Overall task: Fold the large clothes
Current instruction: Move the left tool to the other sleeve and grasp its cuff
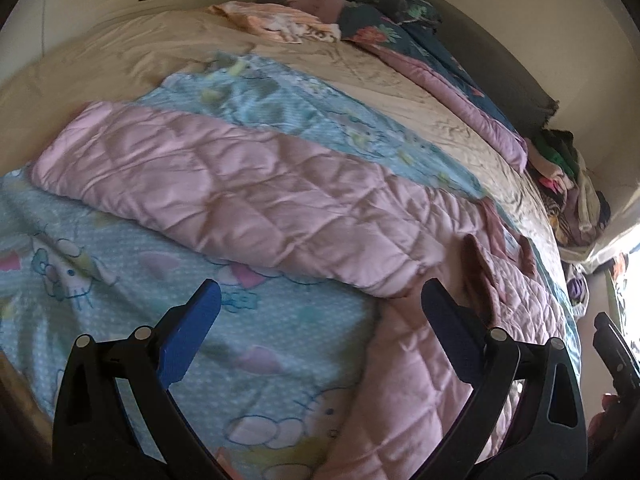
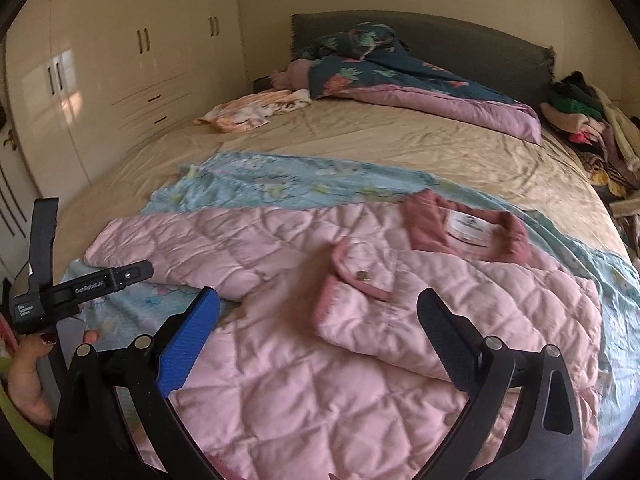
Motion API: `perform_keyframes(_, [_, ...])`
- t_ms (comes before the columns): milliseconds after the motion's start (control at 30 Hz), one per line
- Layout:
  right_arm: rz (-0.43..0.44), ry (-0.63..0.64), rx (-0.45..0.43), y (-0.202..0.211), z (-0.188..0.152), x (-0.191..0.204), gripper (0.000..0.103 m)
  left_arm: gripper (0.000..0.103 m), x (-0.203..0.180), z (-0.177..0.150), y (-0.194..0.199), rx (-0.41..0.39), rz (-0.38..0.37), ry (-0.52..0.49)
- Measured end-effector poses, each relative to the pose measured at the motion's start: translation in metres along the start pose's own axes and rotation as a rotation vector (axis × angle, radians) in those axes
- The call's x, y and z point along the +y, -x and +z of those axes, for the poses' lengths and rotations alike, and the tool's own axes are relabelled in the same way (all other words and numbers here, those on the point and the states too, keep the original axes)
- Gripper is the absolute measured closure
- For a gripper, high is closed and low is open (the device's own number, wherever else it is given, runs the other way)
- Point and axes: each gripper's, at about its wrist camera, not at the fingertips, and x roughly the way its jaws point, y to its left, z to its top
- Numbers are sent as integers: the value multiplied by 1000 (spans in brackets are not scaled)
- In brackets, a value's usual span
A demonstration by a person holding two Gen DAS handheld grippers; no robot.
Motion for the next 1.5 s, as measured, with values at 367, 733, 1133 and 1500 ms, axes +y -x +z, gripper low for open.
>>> perform_keyframes(367, [49,72,48,-34,1,47,4,9,48,4,-10,-10,31,103])
perform_keyframes(733, [64,82,80,-60,0,59,4,9,100,20,-29,-30,98,200])
perform_keyframes(1133, [40,52,99,-75,0,40,4,9,152,45,-49,-55,116,347])
perform_keyframes(1500, [15,10,81,-64,-2,13,4,85,154,83,-17,-162,138,360])
